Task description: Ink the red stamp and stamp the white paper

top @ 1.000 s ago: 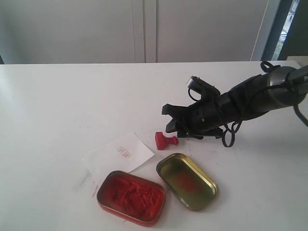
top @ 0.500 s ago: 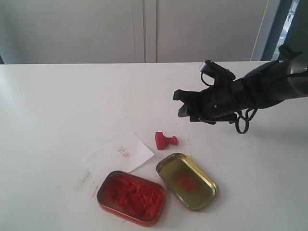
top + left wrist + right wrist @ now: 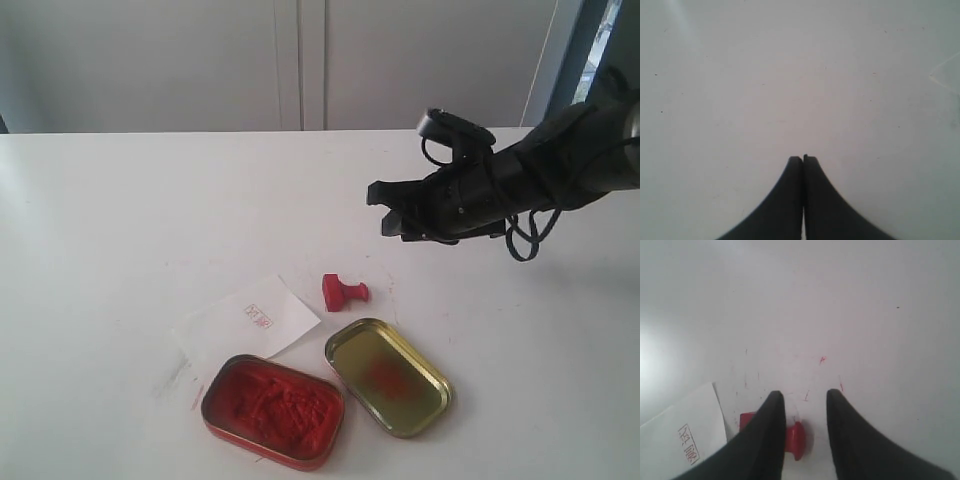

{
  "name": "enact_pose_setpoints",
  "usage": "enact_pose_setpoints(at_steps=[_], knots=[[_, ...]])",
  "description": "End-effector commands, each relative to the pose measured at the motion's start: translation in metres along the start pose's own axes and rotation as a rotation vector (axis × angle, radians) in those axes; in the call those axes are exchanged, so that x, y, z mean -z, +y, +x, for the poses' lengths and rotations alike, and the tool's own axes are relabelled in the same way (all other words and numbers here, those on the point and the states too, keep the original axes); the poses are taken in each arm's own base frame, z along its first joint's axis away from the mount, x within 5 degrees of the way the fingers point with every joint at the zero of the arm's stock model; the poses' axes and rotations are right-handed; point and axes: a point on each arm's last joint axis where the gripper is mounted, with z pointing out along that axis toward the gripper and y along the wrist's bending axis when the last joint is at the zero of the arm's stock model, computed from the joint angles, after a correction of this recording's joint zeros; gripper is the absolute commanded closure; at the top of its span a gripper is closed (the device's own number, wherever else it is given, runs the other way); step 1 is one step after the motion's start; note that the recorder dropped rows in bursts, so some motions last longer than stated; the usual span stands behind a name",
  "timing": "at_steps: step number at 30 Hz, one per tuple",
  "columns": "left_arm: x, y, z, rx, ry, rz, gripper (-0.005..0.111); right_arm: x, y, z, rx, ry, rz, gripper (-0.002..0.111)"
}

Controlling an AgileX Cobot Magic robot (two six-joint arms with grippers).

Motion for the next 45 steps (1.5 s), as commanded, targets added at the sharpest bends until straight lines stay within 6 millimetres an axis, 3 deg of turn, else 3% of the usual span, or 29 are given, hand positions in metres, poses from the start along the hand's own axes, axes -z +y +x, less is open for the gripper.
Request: enact_pose_setpoints(at_steps=[1,14,36,45], knots=[[-0.001,0.000,0.004,0.004,0.014,0.002,0.107,0.012,0.001,-0.004,0.040,-0.002,0.013,0.085],[-0.001,0.000,0.004,0.004,0.014,0.002,0.107,0.015,-0.001,0.005,0.107,0.106,0.041,0.103],[-0.001,0.000,0.004,0.004,0.014,0.002,0.107,0.020,-0.008,0.024,0.117,0.330,0.104,0.103],[-0.001,0.000,0.004,0.004,0.014,0.002,0.107,0.043,-0.010,0.021,0.123,0.340,0.233,0.103]])
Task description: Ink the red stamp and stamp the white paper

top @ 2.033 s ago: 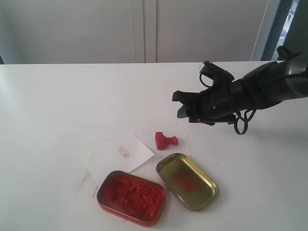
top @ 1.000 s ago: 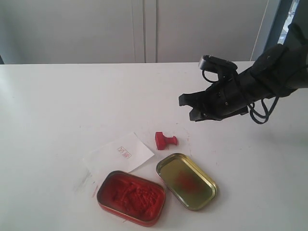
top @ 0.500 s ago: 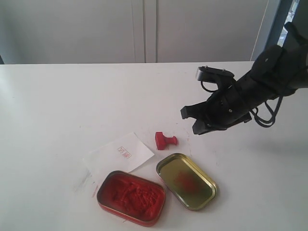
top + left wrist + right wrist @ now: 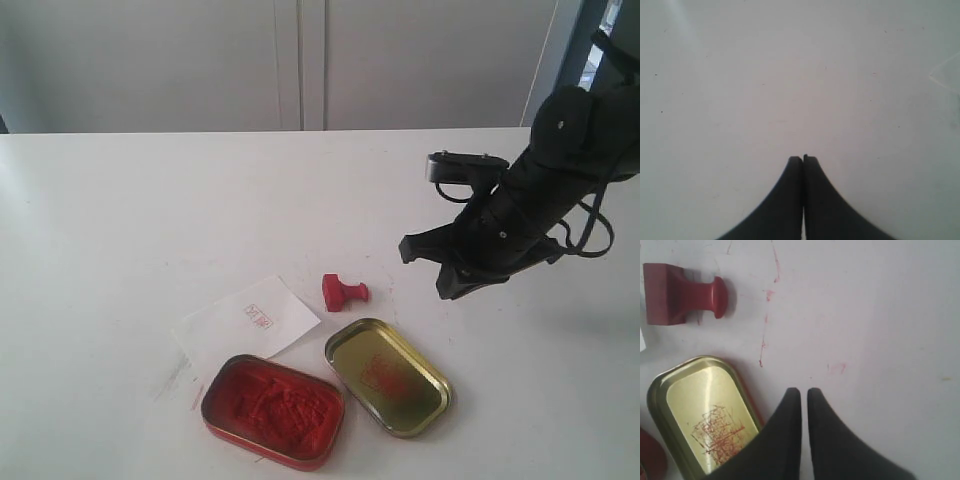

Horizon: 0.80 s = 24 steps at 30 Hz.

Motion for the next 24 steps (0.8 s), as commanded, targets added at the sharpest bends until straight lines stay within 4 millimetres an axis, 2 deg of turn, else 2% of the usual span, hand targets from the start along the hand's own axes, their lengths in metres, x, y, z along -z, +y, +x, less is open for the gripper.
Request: enact_pose_setpoints(at_steps=[1,16,24], knots=[[-0.001,0.000,0.004,0.004,0.014,0.002,0.107,0.013,-0.005,0.001,-0.014,-0.002,0.051,0.103],[-0.001,0.000,0.004,0.004,0.014,0.002,0.107,0.021,-0.006,0.003,-0.040,-0.003,0.080,0.103],[-0.001,0.000,0.004,0.004,0.014,0.002,0.107,0.027,-0.029,0.003,-0.128,0.011,0.096,0.103]])
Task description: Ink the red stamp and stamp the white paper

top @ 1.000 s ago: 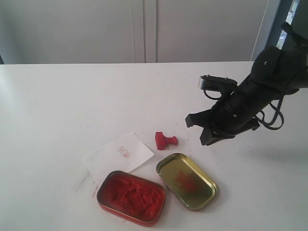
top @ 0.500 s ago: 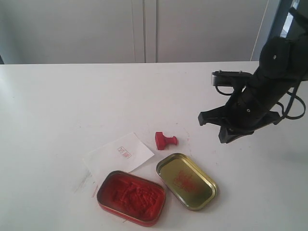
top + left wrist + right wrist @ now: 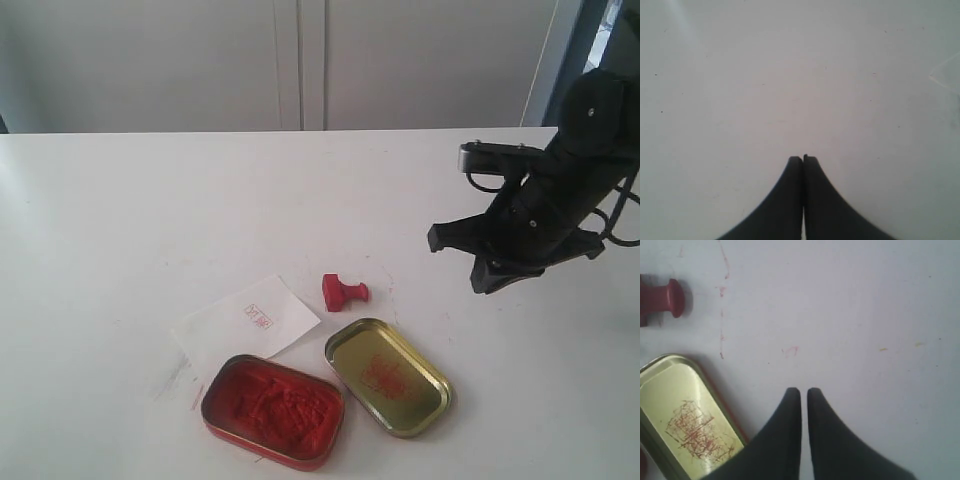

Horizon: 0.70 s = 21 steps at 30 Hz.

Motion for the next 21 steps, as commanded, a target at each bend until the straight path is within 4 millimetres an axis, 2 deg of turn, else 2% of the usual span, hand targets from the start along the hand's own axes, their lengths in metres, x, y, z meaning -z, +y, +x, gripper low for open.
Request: enact_pose_setpoints(at_steps=[1,21], knots=[[-0.001,0.000,0.004,0.004,0.014,0.002,0.107,0.006,-0.016,-0.001,-0.046,0.011,0.015,0.103],[-0.001,0.000,0.004,0.004,0.014,0.002,0.107,0.018,-0.081,0.002,-0.233,0.028,0.057,0.103]])
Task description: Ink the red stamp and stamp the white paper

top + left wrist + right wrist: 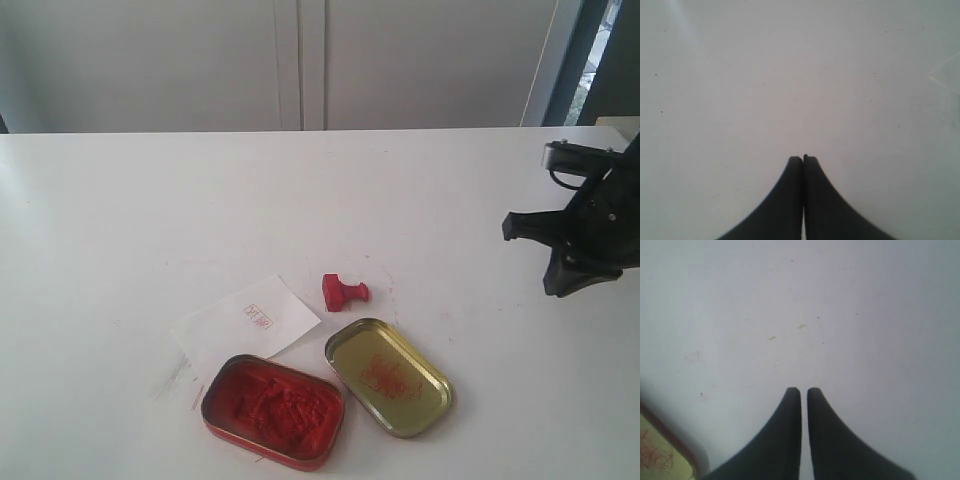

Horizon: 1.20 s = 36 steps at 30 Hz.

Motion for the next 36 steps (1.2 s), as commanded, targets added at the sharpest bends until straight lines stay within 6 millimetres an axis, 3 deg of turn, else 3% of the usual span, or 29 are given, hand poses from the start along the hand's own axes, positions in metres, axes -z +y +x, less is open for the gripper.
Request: enact_pose_setpoints(at_steps=[1,12,17,36], knots=[[-0.001,0.000,0.004,0.004,0.014,0.002,0.107,0.006,-0.013,-0.002,-0.035,-0.007,0.008,0.103],[-0.001,0.000,0.004,0.004,0.014,0.002,0.107,0.033,-0.038,0.000,-0.104,-0.076,0.033,0.103],[-0.001,0.000,0.004,0.004,0.014,0.002,0.107,0.039,-0.045,0.011,-0.114,-0.094,0.091,0.103],[-0.001,0.000,0.004,0.004,0.014,0.002,0.107,0.063,-0.045,0.041,-0.124,-0.196,0.133,0.103]])
